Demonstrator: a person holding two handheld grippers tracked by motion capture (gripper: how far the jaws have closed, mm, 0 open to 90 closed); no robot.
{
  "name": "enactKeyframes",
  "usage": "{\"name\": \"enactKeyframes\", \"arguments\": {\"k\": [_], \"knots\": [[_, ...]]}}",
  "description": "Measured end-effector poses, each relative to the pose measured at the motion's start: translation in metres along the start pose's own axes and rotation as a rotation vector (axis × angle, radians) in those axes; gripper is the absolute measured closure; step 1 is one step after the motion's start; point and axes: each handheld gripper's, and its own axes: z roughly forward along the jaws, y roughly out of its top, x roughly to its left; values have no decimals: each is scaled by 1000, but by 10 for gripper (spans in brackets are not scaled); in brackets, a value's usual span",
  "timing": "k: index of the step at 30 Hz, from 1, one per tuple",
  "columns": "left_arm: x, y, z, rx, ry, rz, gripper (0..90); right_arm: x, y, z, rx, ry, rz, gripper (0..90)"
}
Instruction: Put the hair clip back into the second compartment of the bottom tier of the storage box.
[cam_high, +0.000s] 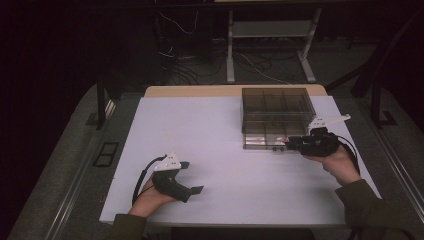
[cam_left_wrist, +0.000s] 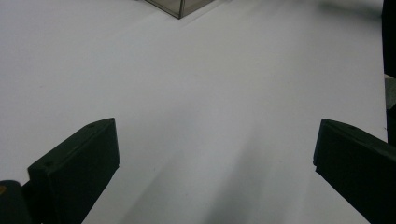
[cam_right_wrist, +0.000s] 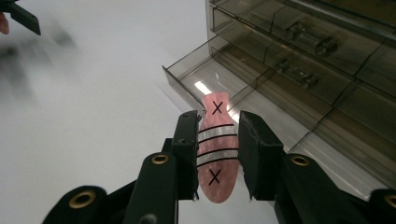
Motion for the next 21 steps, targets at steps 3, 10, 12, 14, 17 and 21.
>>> {"name": "enactKeyframes", "arguments": {"k": [3, 10, 12, 14, 17, 21], "knots": [[0, 0, 0, -1, 0, -1, 0, -3, 4, 2, -6, -4, -2, 678], [0, 0, 0, 0, -2, -2, 0, -8, 13, 7, -7, -8, -4, 678], [0, 0, 0, 0, -2, -2, 0, -10, 15, 8, -9, -10, -7, 678], [0, 0, 0, 0, -1, -3, 0, -11, 17, 10, -10, -8, -9, 678], [0, 0, 0, -1, 0, -2, 0, -12, 21, 12, -12, -9, -11, 678], [0, 0, 0, -3, 1, -5, 0, -15, 25, 15, -11, -14, -18, 678]]}}
